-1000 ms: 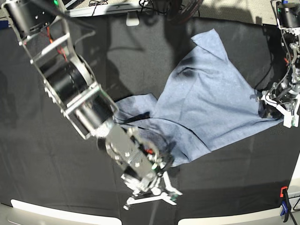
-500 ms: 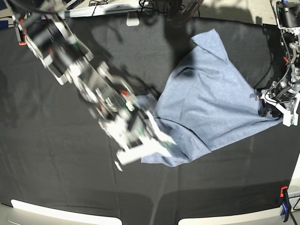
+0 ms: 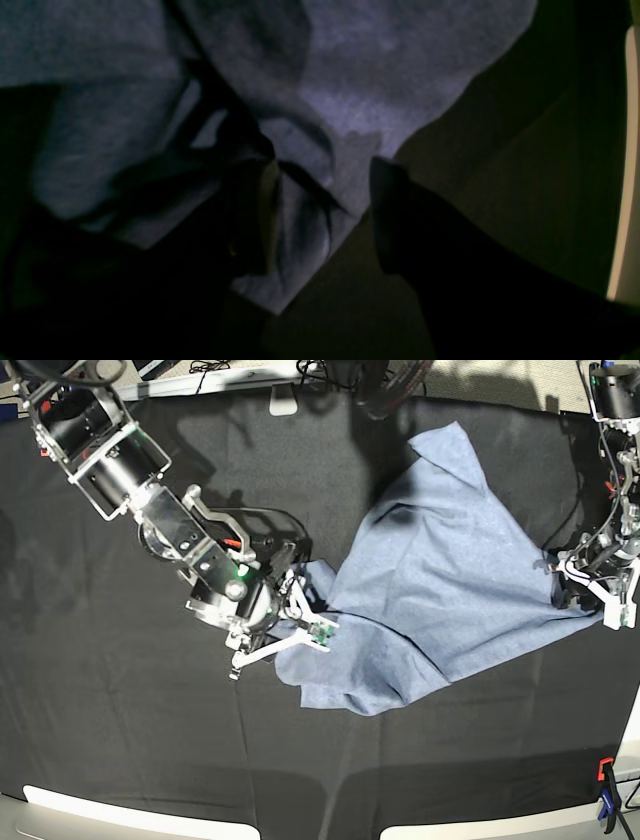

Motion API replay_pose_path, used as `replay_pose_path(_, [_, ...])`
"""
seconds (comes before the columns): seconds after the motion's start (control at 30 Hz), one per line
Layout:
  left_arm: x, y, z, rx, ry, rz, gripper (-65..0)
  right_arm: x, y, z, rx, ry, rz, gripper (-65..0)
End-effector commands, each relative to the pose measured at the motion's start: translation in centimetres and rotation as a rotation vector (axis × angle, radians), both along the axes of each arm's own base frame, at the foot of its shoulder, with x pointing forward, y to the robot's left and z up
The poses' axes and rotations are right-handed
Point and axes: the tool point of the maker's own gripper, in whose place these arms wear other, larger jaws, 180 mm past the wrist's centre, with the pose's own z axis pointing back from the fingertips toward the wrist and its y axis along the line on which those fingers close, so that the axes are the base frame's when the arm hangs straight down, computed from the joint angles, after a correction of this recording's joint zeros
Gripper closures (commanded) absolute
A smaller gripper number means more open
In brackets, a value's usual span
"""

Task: Layout the t-shirt on the table in an organized manner, then fold the t-shirt properly
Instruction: 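Release and regrasp a shirt edge with the right gripper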

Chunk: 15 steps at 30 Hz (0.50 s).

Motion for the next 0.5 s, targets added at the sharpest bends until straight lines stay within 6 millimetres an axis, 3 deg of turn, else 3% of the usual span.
replay_pose_path(0.0, [1.2,0.7,2.0,0.014,-0.066,0.001,-26.6,1.3,0.0,1.4,0.009,-0.043,0.002,-28.6])
replay_pose_path(0.13, [1.3,0.7,2.1,0.014,-0.067,0.001,-26.6,1.4,-0.2,0.6,0.019,-0.031,0.000,-22.2])
replay_pose_path(0.33, [1.3,0.7,2.0,0.014,-0.066,0.001,-26.6,2.1,1.4,0.0,0.049,-0.043,0.006,-14.2])
replay_pose_path(0.47, [1.2,0.7,2.0,0.014,-0.062,0.001,-26.6,3.8,2.4,1.0,0.049,-0.110,-0.012,0.0])
